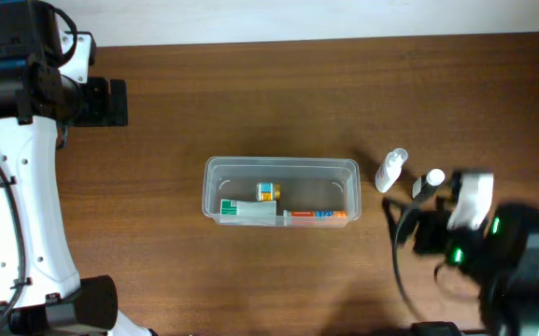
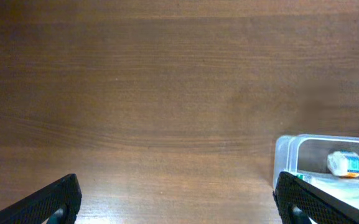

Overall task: Pack container
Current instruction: 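Raise the left arm aside and reach the right gripper to the spray bottle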

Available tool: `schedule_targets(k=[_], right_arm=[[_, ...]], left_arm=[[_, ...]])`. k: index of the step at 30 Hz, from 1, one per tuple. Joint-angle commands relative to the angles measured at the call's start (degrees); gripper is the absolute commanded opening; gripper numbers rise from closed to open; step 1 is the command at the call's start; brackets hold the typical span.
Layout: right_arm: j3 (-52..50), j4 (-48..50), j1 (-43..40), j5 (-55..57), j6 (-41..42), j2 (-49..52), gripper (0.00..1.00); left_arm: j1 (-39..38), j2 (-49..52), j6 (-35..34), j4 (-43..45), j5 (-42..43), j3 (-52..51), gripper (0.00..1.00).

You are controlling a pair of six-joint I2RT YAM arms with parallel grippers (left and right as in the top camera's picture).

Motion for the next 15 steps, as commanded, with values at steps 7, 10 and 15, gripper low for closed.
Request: schedule_targets(k=[7, 10, 15], right_arm=[[21.7, -9.0, -0.1, 7.7, 0.9, 36.8, 0.82], [21.9, -7.6, -0.1, 8.3, 0.9, 45.1, 0.78], [21.9, -5.4, -0.1, 12.5, 1.4, 52.7, 0.70]], left_arm=[[0.1, -0.3, -0.8, 0.0, 0.5, 0.3, 1.00], [0.1, -0.3, -0.8, 0.0, 0.4, 0.3, 1.00], [0.1, -0.3, -0.8, 0.0, 0.5, 0.3, 1.00]])
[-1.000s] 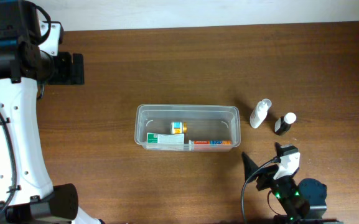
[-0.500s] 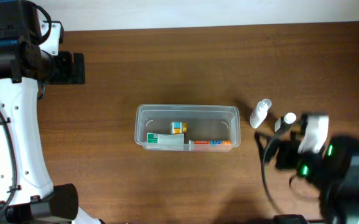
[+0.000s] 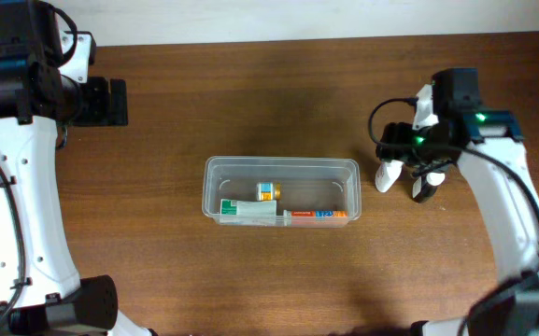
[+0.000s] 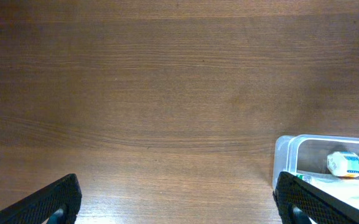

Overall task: Pack container
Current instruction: 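Raise the left arm aside and reach the right gripper to the spray bottle, then grasp the white spray bottle and set it in the container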

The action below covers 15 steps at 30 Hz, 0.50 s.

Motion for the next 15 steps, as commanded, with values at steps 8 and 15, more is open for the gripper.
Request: schedule_targets(k=[8, 15], right_arm=[[1.1, 1.5, -0.1, 7.3, 1.9, 6.5, 0.48], [1.1, 1.4, -0.1, 7.3, 1.6, 5.9, 0.21]], left_arm=[[0.1, -0.4, -0.7, 0.0, 0.4, 0.3, 1.00], [0.1, -0.4, -0.7, 0.0, 0.4, 0.3, 1.00]])
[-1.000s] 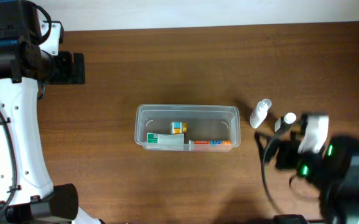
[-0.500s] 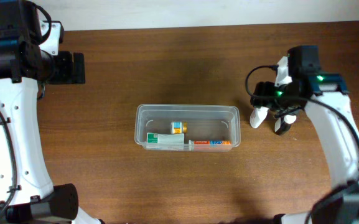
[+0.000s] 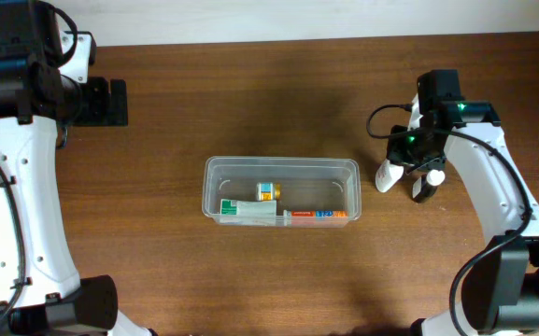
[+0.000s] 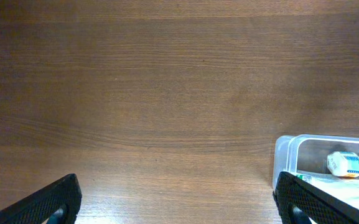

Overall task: Pack container
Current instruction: 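Grasp the white spray bottle and set it in the container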

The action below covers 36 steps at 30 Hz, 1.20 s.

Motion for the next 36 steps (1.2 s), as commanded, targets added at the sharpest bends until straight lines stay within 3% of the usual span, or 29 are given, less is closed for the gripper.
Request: schedule_targets(k=[1, 6, 10, 18, 26, 36], right_arm=[[1.1, 0.1, -0.1, 1.0, -0.1, -0.8, 0.19], [2.9, -2.0, 0.0, 1.0, -0.1, -3.1, 0.13], [10.9, -8.9, 0.8, 1.7, -0.1, -6.4, 0.11], [24.1, -21.7, 10.8, 2.5, 3.2, -12.5, 0.05], [20.0, -22.6, 21.9, 3.7, 13.3, -10.4, 0.04], [7.0, -12.0, 24.2, 5.7, 18.3, -5.1, 0.04]], left_arm=[[0.1, -0.4, -0.7, 0.0, 0.5, 0.3, 1.00], [0.1, -0.4, -0.7, 0.0, 0.4, 0.3, 1.00], [0.1, -0.4, -0.7, 0.0, 0.5, 0.3, 1.00], [0.1, -0.4, -0.7, 0.0, 0.4, 0.3, 1.00], [0.1, -0.4, -0.7, 0.0, 0.5, 0.3, 1.00], [0.1, -0.4, -0.7, 0.0, 0.5, 0.3, 1.00]])
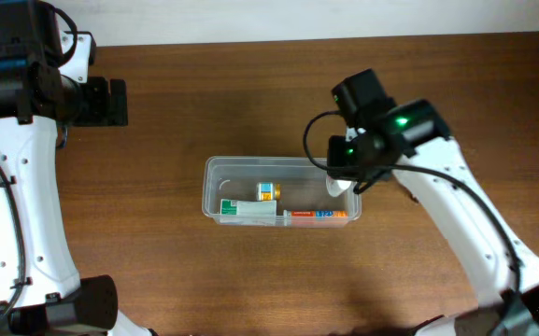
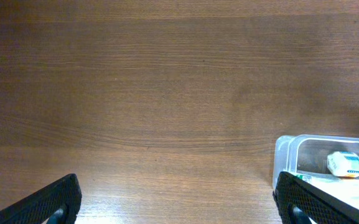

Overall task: Pack container
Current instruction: 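Grasp the white spray bottle and set it in the container, then grasp the dark brown bottle with the right gripper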

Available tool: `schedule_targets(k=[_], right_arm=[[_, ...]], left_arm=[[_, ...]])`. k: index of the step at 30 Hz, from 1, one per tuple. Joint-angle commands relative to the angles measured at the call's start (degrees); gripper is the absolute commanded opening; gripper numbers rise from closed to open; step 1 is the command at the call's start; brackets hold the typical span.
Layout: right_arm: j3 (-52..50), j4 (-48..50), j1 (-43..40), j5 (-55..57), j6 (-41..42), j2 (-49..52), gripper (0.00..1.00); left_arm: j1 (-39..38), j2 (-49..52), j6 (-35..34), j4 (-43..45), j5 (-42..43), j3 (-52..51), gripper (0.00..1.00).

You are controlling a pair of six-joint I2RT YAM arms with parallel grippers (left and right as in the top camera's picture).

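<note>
The clear plastic container (image 1: 215, 177) lies mid-table; its corner (image 2: 284, 152) also shows in the left wrist view. Inside are a small yellow-labelled bottle (image 1: 267, 191), a green-and-white tube box (image 1: 248, 209) and an orange tube (image 1: 318, 215). My right gripper (image 1: 344, 179) hangs over the container's right end, shut on a white spray bottle (image 1: 341, 188), mostly hidden beneath it. My left gripper (image 2: 176, 205) is open and empty far to the left of the container, above bare table.
The right arm (image 1: 456, 215) stretches across the table right of the container and covers that area. The left arm (image 1: 26, 187) runs along the left edge. Brown wooden table (image 1: 250, 93) all round.
My right gripper has moved left from the two bottles beside the container to over its right end. The white spray bottle is gone from the table and shows under the gripper.
First my right arm was low at the right, near two bottles standing on the table. Then its gripper was over those bottles, close on the white one. Now it holds that bottle at the container's right end. The left arm stayed still throughout.
</note>
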Motion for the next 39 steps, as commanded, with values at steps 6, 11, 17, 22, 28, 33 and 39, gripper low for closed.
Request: schedule_targets(k=[6, 11, 17, 22, 28, 33, 39], right_arm=[[-9.7, 9.3, 0.0, 2.4, 3.2, 0.2, 0.04], [-10.7, 9.7, 0.1, 2.7, 4.1, 0.2, 0.06], [-10.7, 11.4, 0.0, 3.9, 2.8, 0.2, 0.59], [-7.8, 10.7, 0.0, 4.0, -0.9, -1.2, 0.59], [0.3, 2.6, -0.7, 10.6, -1.5, -6.7, 0.66], [1.9, -3.5, -7.6, 12.7, -1.5, -10.8, 0.68], [-1.3, -6.1, -20.5, 10.5, -3.7, -9.5, 0.68]], left_arm=[[0.1, -0.4, -0.7, 0.0, 0.4, 0.3, 1.00], [0.1, -0.4, -0.7, 0.0, 0.4, 0.3, 1.00], [0.1, -0.4, -0.7, 0.0, 0.4, 0.3, 1.00], [0.1, -0.4, -0.7, 0.0, 0.4, 0.3, 1.00], [0.1, -0.4, -0.7, 0.0, 0.4, 0.3, 1.00], [0.1, -0.4, -0.7, 0.0, 0.4, 0.3, 1.00], [0.1, -0.4, -0.7, 0.0, 0.4, 0.3, 1.00]])
